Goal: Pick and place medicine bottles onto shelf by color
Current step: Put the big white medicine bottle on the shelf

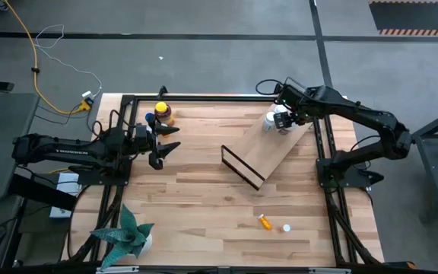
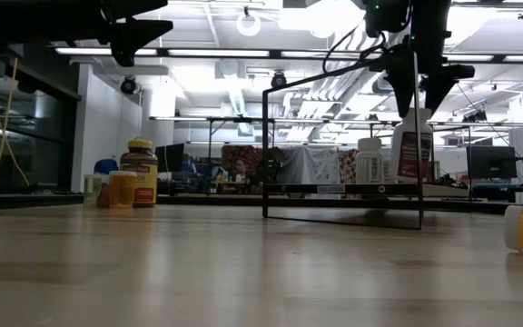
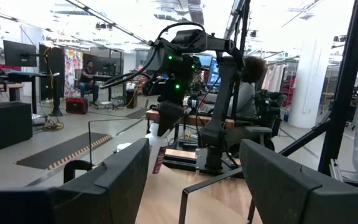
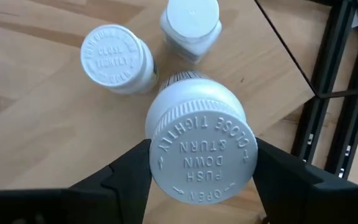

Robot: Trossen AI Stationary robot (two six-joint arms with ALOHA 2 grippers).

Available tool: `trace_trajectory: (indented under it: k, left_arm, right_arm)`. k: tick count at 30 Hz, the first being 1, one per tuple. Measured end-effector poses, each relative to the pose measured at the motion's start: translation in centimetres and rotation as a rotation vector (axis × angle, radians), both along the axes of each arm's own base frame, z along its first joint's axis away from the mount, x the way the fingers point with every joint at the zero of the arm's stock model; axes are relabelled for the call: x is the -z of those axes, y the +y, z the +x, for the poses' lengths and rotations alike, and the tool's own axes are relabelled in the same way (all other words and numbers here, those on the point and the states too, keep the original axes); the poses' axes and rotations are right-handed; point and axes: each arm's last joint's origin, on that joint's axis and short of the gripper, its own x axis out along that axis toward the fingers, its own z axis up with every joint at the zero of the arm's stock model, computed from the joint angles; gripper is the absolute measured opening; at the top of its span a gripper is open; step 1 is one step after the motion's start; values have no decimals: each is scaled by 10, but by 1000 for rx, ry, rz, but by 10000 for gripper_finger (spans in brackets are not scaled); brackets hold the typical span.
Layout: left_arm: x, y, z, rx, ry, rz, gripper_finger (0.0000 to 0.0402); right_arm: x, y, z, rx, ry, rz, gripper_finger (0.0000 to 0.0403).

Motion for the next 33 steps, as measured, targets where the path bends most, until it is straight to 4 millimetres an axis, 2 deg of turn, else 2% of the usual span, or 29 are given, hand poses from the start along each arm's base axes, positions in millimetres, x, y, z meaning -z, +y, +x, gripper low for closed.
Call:
trace_trajectory:
  k: [12, 19, 33]
  left_arm:
    - [0, 0, 0, 0, 0, 0, 241]
    - [0, 0, 0, 0, 1, 1, 241]
    - [0, 0, 0, -2, 3, 10, 241]
  right_arm:
    - [0, -1, 0, 34, 0, -28, 232]
    - [14, -5, 2, 25, -33, -13, 233]
    - [11, -7, 2, 8, -23, -30, 233]
